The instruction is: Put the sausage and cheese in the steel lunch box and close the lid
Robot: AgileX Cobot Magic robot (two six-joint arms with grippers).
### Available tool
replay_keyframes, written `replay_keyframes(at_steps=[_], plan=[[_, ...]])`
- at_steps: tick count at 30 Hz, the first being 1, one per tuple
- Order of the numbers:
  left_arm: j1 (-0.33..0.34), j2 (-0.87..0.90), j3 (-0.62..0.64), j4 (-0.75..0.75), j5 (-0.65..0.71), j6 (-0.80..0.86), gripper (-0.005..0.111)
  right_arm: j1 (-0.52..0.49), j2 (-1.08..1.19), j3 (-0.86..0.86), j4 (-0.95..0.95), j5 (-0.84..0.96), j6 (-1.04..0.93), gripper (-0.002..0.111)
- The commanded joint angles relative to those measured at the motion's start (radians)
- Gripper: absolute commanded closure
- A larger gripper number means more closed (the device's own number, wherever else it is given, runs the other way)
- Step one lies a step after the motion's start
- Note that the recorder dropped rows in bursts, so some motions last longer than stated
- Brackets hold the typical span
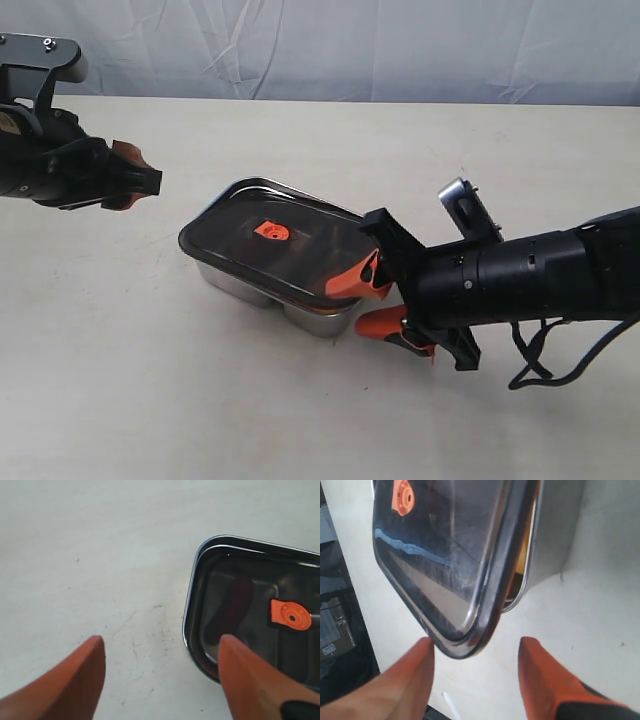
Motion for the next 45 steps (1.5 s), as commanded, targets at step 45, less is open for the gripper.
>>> replay_keyframes(at_steps=[45], plan=[[0.001, -0.007, 0.003, -0.005, -0.007, -0.004, 0.045, 0.0, 0.035, -0.005, 0.005, -0.145, -0.034, 0.093]])
